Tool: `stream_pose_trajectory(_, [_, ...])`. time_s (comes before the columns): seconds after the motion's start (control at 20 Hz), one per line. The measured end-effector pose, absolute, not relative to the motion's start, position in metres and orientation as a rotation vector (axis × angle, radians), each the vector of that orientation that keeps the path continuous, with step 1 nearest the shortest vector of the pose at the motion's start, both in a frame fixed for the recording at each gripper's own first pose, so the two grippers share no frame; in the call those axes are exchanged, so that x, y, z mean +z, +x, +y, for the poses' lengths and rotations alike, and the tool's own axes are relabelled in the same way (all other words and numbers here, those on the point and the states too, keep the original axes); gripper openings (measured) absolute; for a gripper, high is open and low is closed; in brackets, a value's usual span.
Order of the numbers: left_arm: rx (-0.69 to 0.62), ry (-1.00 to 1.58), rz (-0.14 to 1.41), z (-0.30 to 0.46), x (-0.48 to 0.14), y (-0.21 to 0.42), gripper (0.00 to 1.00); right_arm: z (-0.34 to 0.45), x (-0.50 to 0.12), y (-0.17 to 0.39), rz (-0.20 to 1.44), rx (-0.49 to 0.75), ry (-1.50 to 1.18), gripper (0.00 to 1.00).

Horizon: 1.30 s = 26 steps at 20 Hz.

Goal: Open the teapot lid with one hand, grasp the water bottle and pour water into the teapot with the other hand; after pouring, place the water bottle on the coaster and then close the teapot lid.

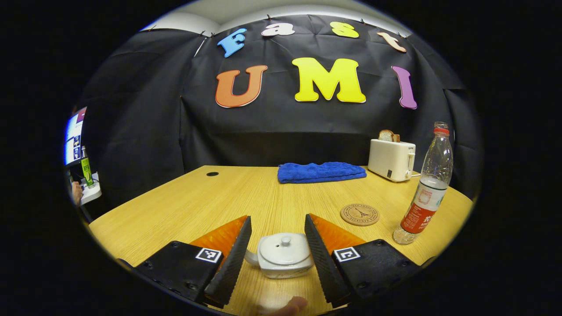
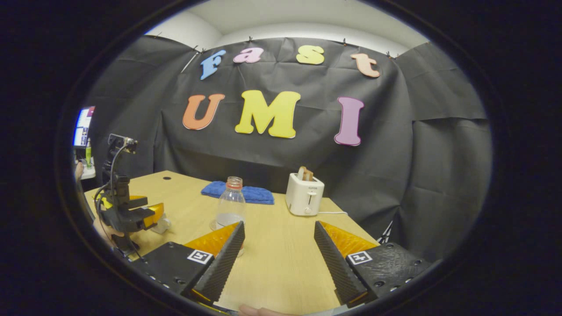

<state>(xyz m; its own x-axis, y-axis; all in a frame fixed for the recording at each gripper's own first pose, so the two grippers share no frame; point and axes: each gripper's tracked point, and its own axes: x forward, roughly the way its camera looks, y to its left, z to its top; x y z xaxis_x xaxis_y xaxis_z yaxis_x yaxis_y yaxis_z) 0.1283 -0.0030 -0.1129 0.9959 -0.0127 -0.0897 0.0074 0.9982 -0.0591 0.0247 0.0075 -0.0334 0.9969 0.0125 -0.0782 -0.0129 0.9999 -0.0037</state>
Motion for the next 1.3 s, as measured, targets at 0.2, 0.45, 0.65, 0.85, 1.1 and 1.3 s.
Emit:
stream_pose_trajectory(0.2, [-0.037,-0.042,0.083,-0.006,-0.115,0.132,0.55,0.012,-0.04,0.029,0.097,0.021,-0.006,0.98])
stream_pose_trajectory(0.45, [-0.017,-0.056,0.085,-0.001,-0.115,0.136,0.34,0.014,-0.043,0.03,0.111,0.022,-0.012,0.98])
stream_pose_trajectory(0.65, [-0.019,-0.014,0.092,-0.006,-0.114,0.135,0.2,0.015,-0.047,0.032,0.115,0.023,-0.009,0.95])
stream_pose_trajectory(0.85, [-0.013,0.015,0.091,-0.002,-0.111,0.134,0.07,0.021,-0.056,0.035,0.136,0.03,0.011,0.98])
stream_pose_trajectory(1.1, [-0.012,-0.065,0.076,0.006,-0.094,0.126,0.05,0.039,-0.069,0.048,0.159,0.065,0.023,0.95])
stream_pose_trajectory(1.3, [-0.003,-0.089,0.097,0.017,-0.082,0.114,0.05,0.061,-0.076,0.054,0.163,0.112,0.029,0.95])
